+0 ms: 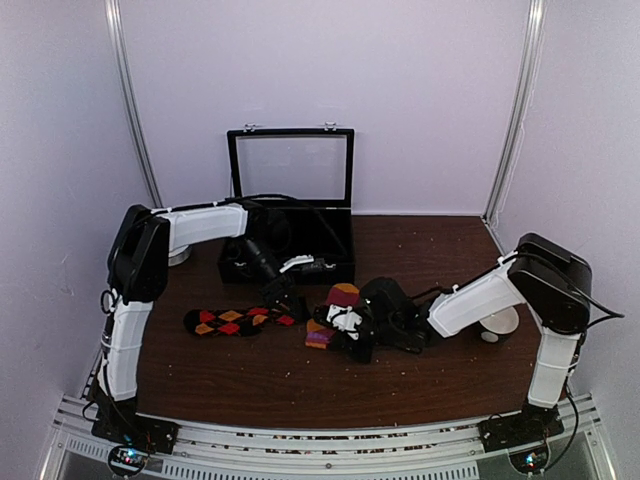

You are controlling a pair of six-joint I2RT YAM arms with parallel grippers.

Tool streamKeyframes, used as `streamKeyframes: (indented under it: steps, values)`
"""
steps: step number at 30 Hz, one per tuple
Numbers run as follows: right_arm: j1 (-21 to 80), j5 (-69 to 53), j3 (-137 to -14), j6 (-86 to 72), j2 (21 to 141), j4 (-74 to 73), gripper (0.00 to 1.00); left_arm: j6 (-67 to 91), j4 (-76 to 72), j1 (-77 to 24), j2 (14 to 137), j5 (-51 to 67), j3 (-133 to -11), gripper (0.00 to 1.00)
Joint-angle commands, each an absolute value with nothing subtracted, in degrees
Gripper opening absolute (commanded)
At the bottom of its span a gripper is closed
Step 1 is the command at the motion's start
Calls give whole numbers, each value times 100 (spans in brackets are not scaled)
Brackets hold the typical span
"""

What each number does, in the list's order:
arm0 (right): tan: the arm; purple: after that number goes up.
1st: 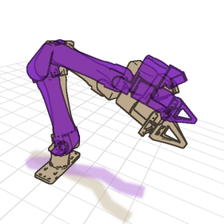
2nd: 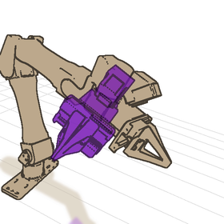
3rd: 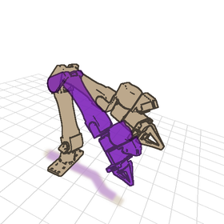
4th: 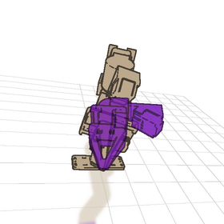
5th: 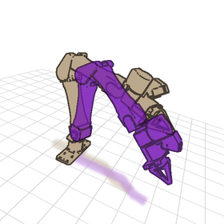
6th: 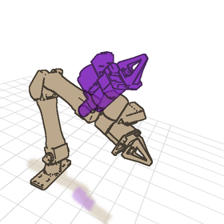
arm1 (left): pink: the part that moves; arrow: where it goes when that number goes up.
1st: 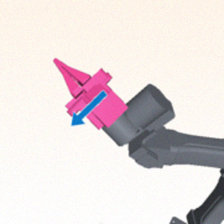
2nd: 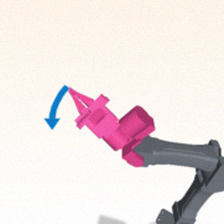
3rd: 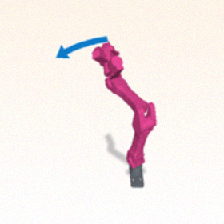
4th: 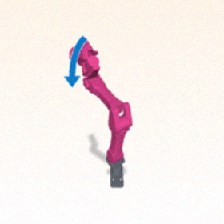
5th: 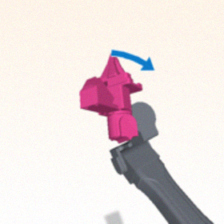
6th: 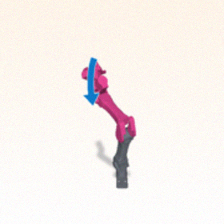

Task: Roll the socks
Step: Roll the sock at the center of the board.

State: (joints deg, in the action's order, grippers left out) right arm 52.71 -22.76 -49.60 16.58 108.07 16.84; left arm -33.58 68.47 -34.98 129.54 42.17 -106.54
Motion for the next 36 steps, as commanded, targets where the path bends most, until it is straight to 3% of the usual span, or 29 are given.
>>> streamKeyframes:
  steps: [1,7,14,36]
  values:
    - [5301,-2832,-4741,898,11085,526,0,-3532,6627,-3539,12493,4398,-10338,59]
    - [5074,-3350,-4649,-44,11329,577,0,-3865,5921,-3527,11822,5093,-9249,56]
    - [4701,-3980,-4796,-1027,11748,680,0,-4381,5747,-3714,11698,4874,-8816,57]
    - [3967,-4205,-5508,-1729,12676,-648,0,-4743,4927,-4877,12200,2516,-9088,50]
